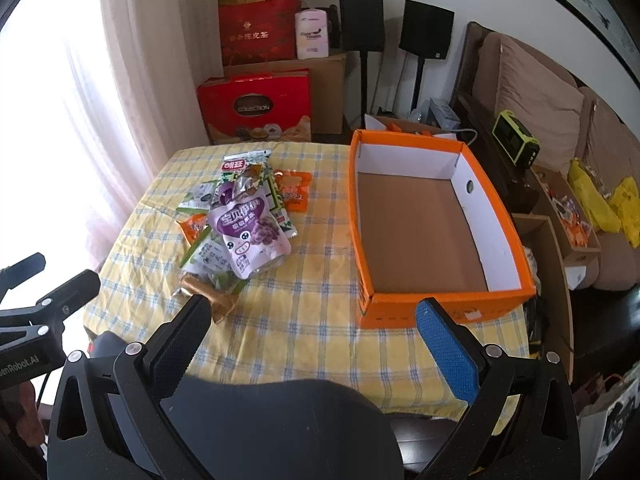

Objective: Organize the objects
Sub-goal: 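Move the right tool toward the purple grape jelly pouch on the pile, then grasp the purple grape jelly pouch with the right tool and lift it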

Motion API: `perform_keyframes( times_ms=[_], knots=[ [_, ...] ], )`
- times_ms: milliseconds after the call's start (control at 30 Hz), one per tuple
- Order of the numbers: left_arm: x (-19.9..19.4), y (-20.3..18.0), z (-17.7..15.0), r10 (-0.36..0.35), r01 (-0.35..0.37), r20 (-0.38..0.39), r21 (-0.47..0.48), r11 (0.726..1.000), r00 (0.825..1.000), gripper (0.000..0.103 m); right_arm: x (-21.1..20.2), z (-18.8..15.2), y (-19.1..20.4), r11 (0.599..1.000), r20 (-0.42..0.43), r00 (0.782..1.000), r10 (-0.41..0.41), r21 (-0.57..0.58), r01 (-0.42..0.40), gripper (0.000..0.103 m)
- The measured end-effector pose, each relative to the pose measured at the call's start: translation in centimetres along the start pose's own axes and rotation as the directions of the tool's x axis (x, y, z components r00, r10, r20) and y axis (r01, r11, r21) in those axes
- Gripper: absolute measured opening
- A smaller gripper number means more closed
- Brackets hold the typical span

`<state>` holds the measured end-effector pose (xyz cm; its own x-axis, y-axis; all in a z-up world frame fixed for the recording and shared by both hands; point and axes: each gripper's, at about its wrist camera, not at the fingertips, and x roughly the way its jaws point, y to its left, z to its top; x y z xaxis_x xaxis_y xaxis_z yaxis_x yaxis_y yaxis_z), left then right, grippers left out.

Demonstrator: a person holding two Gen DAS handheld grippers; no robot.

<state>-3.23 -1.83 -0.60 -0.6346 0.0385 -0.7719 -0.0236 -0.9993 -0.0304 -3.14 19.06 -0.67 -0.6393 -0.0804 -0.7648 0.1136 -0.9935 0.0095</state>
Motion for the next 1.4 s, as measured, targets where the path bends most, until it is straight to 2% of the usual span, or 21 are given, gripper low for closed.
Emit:
perform_keyframes(
  times_ms=[233,533,900,1233,1400],
  knots=[
    [1.2,1.5,0.9,-0.067,0.067,-0.005,-0.043,0.997,0.998,0.103,1.4,0.9,0.1,1.0,-0.009,1.0,0.016,-0.006,-0.016,0.103],
    [3.4,3.4,2.0,-0.078,0.076,-0.019,-0.077,0.994,0.997,0.103,2.6,3.1,0.2,0.997,0.018,0.998,0.065,-0.042,-0.064,0.103],
    [6.6,4.5,3.6,-0.138,0.132,-0.046,-0.103,0.986,0.989,0.103,5.1,5.8,2.2,0.981,0.004,0.987,0.162,-0.104,-0.161,0.103],
    [10.2,3.4,6.6,-0.217,0.209,-0.08,-0.094,0.973,0.973,0.102,8.8,5.3,4.0,0.969,-0.059,0.982,0.178,-0.162,-0.185,0.102],
    [12.5,1.7,7.9,-0.266,0.262,-0.116,-0.045,0.964,0.957,0.091,10.3,4.9,4.7,0.962,-0.082,0.978,0.192,-0.18,-0.204,0.095]
  ],
)
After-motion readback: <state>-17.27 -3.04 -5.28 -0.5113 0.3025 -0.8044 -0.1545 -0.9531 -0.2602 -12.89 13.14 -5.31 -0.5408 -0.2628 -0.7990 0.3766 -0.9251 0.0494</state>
